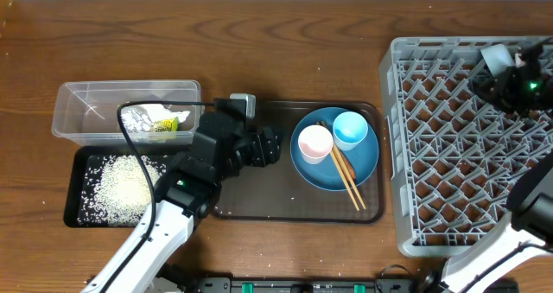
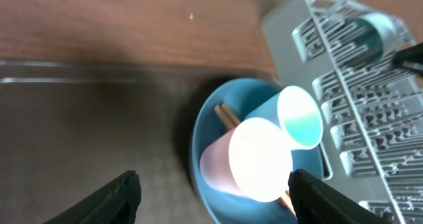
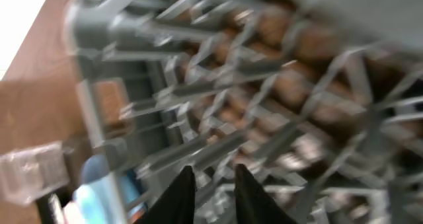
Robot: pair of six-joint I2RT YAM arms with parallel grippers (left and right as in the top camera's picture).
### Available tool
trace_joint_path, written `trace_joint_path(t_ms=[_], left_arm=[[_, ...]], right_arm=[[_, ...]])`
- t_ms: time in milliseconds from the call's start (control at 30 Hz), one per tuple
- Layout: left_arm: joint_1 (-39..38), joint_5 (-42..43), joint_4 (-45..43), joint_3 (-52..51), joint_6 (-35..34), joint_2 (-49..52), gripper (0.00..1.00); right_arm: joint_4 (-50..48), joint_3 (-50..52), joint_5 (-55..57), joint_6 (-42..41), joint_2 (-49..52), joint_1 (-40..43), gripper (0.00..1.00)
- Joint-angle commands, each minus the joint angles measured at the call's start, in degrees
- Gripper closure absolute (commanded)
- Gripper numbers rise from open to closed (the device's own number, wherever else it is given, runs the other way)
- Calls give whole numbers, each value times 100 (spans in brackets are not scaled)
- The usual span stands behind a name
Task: Sort waste into correct bins and load items into the dishwasher rack
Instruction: 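Move the left gripper right over the pink cup on the blue plate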
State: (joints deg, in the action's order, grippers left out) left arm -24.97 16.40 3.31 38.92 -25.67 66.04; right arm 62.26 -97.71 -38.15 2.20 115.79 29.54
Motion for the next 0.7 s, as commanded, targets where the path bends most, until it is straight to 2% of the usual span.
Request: trace_joint_path(t_ms=[0, 133, 200, 300, 333, 367, 400, 667], left_arm=[[-13, 57, 48, 33, 13, 52, 25], [-17, 122, 44, 33, 11, 57, 26], [-72, 116, 39, 33, 11, 66, 26], [-236, 111, -37, 33, 13, 122, 26], [-308, 111, -92, 33, 13, 166, 26], [-398, 109, -168, 33, 13, 234, 26], [-485, 94, -243, 33, 13, 319, 26], [-726, 92, -717, 33, 15, 866, 30]], right_arm=[[105, 0, -138, 17, -750, -289, 78], [278, 0, 546, -7, -1414, -531, 79], [404, 0, 658, -4, -1727, -656, 76], [581, 0, 664, -2, -2090, -813, 67], [654, 0, 664, -2, -2177, -846, 56], [737, 0, 664, -2, -2262, -874, 36], [813, 0, 664, -2, -2330, -894, 1], [951, 0, 667, -2, -2400, -894, 1]])
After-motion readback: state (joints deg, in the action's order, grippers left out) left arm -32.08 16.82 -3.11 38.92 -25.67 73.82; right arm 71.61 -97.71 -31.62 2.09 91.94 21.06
